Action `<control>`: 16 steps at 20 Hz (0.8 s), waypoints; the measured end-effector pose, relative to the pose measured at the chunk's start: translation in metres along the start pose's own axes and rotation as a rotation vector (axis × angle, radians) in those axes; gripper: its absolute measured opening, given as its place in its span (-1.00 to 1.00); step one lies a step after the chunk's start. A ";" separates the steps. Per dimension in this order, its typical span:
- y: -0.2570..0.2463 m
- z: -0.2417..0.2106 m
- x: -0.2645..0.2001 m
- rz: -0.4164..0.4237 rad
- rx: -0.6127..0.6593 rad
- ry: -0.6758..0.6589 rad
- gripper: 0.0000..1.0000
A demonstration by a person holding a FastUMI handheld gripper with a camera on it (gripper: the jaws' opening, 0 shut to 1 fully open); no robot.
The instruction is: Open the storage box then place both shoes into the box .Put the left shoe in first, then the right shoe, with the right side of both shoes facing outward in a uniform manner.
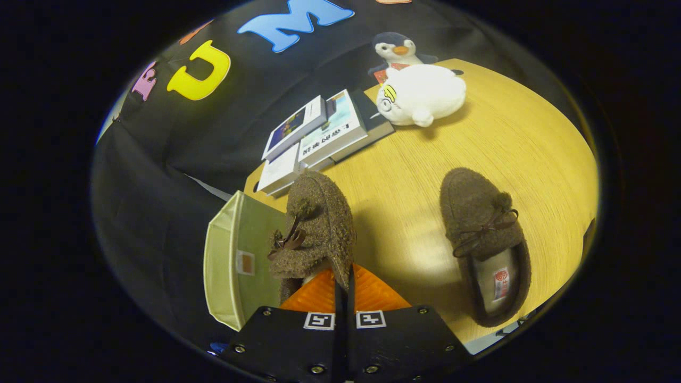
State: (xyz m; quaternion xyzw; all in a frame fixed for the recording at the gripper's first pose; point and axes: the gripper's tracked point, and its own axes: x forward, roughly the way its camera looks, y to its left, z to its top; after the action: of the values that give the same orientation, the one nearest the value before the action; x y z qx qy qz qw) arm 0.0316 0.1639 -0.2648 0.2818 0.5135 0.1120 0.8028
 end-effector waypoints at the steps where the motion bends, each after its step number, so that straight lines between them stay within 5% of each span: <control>1: 0.014 0.006 -0.004 0.020 0.004 -0.006 -0.99; 11: 0.150 0.014 -0.010 0.175 -0.064 -0.031 -0.99; 16: 0.183 -0.017 0.025 0.170 -0.102 0.019 -0.99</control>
State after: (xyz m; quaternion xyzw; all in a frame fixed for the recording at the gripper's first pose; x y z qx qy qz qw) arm 0.0478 0.3301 -0.1851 0.2821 0.4890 0.2084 0.7987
